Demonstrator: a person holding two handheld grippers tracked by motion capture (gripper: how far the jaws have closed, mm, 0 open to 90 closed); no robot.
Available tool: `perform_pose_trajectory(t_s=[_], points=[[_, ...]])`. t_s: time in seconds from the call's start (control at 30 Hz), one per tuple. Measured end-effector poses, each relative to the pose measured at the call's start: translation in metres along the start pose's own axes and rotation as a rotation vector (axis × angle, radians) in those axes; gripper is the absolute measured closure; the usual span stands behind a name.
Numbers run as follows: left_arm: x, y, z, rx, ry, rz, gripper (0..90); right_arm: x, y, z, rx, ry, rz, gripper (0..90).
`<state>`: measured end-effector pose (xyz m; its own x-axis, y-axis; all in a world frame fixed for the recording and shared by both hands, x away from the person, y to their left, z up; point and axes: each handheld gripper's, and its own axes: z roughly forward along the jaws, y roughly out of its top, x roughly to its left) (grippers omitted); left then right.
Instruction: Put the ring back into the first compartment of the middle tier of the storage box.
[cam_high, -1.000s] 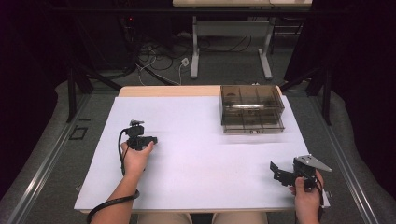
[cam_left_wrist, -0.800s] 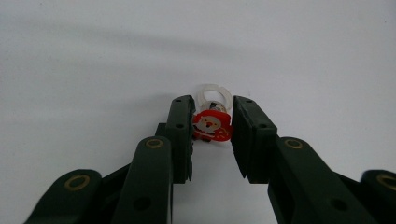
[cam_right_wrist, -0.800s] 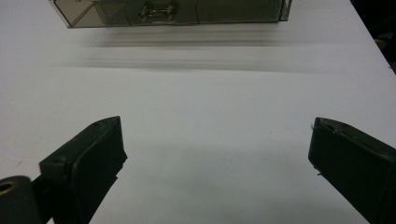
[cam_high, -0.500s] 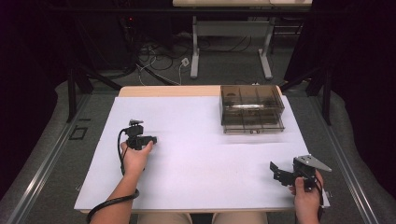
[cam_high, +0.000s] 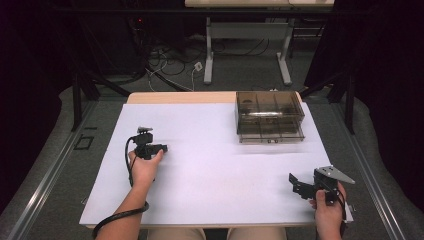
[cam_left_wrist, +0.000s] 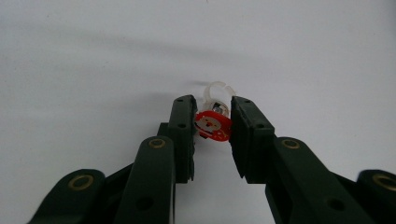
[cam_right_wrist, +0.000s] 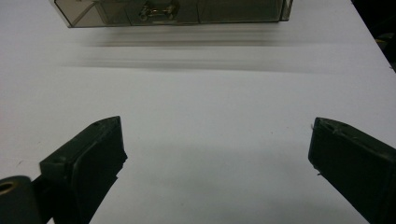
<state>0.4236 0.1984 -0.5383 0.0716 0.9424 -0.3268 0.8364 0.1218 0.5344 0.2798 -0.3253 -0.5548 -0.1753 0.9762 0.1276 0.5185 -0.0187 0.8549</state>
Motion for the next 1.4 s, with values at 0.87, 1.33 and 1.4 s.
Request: perform_pose_trajectory(t_s=[0.87, 1.33, 1.4], points=[[-0.016, 0.013, -0.019, -0.101, -0.019, 0.038, 71.0, -0.001, 0.0, 0.0, 0.002, -0.005, 0.001, 3.2], [-0.028, 0.015, -0.028, -0.167, -0.04, 0.065, 71.2, -0.001, 0.0, -0.001, -0.001, -0.004, 0.008, 3.2], [-0.032, 0.015, -0.027, -0.179, -0.046, 0.062, 71.2, -0.002, 0.0, -0.001, 0.003, -0.005, 0.01, 3.2]])
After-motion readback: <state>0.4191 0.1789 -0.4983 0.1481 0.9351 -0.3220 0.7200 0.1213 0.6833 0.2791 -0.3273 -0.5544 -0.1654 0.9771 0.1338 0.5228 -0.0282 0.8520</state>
